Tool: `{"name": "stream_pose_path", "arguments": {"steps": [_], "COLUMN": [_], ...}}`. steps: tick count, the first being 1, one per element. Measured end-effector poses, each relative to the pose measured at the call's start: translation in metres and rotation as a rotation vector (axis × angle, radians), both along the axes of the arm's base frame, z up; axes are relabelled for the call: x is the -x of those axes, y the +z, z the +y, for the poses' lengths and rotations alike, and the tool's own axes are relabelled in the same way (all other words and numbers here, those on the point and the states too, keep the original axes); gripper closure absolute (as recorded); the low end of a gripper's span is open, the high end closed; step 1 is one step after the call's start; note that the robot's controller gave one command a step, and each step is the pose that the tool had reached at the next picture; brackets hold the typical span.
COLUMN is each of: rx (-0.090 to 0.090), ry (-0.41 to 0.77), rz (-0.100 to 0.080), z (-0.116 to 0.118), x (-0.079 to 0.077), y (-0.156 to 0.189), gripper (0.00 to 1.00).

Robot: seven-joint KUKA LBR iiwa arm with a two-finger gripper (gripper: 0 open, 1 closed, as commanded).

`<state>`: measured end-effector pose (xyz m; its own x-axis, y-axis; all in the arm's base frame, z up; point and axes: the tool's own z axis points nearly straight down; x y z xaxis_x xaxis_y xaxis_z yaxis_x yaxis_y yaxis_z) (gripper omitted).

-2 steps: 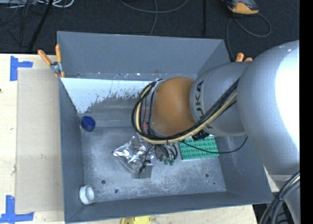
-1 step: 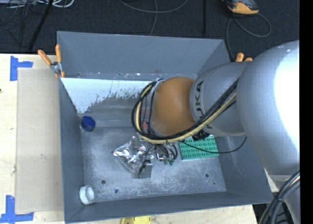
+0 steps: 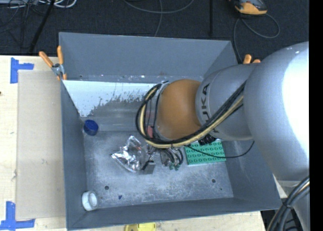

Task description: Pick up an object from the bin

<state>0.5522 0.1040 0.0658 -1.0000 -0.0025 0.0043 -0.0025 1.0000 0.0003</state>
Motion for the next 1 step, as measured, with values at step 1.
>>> {"name": "stream_pose_path", "arguments": {"steps": [1], "rx": [-0.002], "ry": [-0.004], "rz": [-0.012], "z": [0.0], "x": [-0.0024], "y": [0.0961], "gripper": [1.0]}}
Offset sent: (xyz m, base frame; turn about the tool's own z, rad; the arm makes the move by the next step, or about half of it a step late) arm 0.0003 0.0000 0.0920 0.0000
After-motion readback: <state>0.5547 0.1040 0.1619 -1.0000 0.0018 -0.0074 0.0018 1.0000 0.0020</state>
